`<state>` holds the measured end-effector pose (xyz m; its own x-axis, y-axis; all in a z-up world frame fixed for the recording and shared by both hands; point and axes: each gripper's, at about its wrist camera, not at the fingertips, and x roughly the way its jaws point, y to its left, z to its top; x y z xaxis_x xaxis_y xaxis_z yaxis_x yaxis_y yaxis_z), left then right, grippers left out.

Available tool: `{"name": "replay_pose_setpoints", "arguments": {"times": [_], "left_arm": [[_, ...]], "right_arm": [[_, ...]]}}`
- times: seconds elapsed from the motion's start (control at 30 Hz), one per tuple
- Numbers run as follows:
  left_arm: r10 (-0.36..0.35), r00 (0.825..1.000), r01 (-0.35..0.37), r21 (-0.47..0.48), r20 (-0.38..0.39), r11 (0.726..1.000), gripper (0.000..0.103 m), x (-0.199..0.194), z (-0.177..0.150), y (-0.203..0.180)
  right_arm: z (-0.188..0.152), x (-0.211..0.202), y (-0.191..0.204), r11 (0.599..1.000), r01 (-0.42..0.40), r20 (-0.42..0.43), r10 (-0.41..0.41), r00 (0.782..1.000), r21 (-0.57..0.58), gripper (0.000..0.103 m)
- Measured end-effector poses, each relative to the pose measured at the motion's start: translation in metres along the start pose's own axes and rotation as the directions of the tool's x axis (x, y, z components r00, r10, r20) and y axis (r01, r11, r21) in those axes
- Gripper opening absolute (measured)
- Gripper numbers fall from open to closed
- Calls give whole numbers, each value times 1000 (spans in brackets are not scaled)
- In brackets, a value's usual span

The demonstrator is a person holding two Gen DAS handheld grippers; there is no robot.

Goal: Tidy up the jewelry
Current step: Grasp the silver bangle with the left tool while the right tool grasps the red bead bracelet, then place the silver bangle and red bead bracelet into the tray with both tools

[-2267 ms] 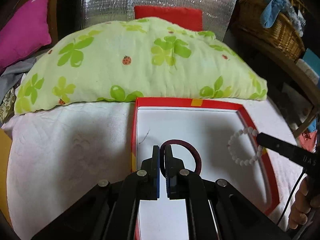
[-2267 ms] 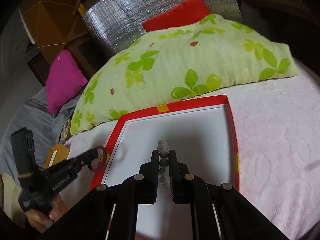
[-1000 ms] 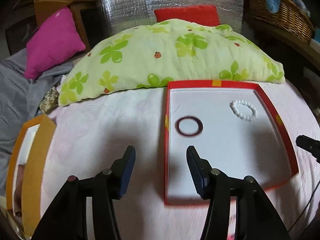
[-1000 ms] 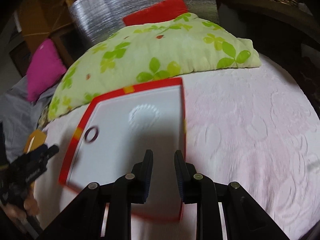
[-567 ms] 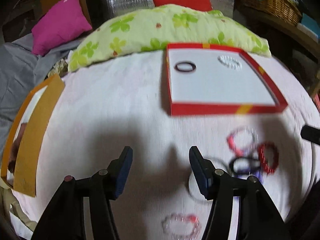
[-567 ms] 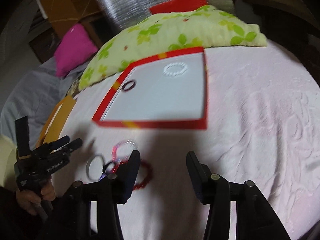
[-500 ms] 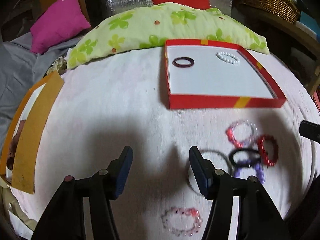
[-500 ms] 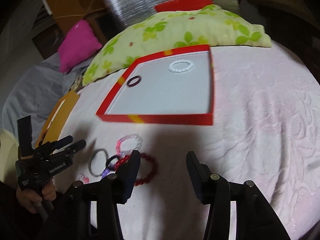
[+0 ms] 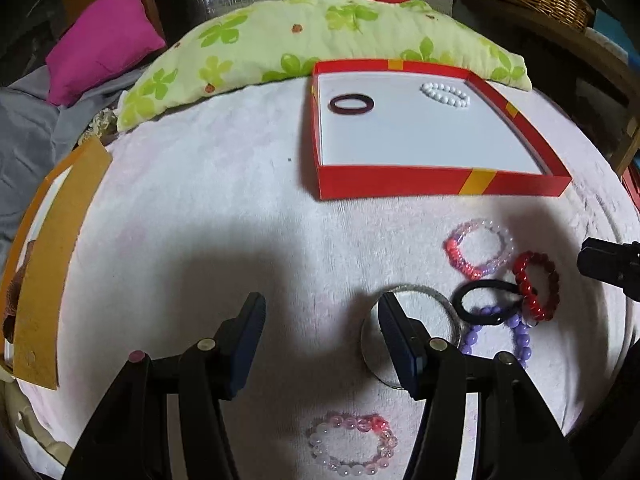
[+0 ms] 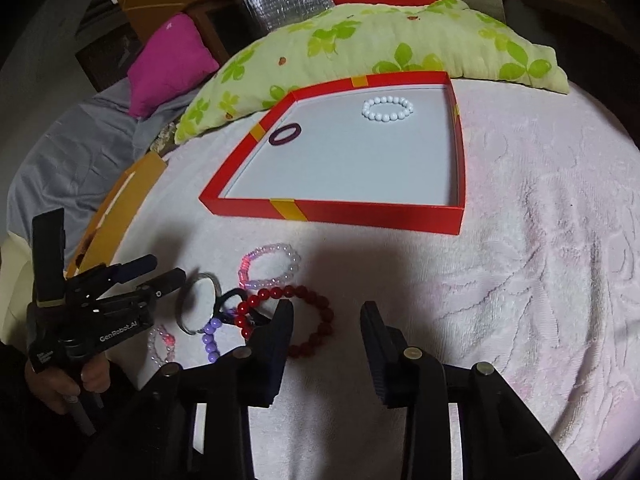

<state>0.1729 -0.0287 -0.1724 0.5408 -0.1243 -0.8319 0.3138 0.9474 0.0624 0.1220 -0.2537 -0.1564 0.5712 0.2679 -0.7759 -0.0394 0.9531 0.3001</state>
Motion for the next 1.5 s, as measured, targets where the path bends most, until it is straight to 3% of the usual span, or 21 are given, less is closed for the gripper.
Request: {"name": "replay_pose_setpoints", "arguments": {"times": [0.33,0.5,0.7,0.8,0.87,0.97,1.17,1.5], "left_arm": [[-32,998,33,15,-47,999,56,13,-2,-4],[-45,998,47,30,-40,998,52,14,-2,-7],[-51,998,52,47,-25,998,38,16,0,-9],[-50,999,51,55,-11,997,25,15,1,-11],[-48,999,48,52,-2,997,11,15,2,-10],[-59,998,59,36,-1,998,8,16,4,-6],[-86,996,86,9,16,996,4,13,8,-4],[-120,985,120,7,126,993,4,-18,18,-1]], "right_arm": [[-1,21,3,999,29,-46,-30,999,-19,34],[-3,32,8,997,51,-65,-55,996,-50,26],[-3,41,14,989,109,-48,-115,992,-105,12],[-5,41,18,982,134,-33,-140,990,-137,10],[-5,39,18,981,142,-24,-147,989,-131,10],[-3,35,12,984,151,-8,-153,988,-97,10],[5,15,-7,996,80,47,-81,996,29,10],[13,-23,-6,995,-75,175,62,983,67,10]]}}
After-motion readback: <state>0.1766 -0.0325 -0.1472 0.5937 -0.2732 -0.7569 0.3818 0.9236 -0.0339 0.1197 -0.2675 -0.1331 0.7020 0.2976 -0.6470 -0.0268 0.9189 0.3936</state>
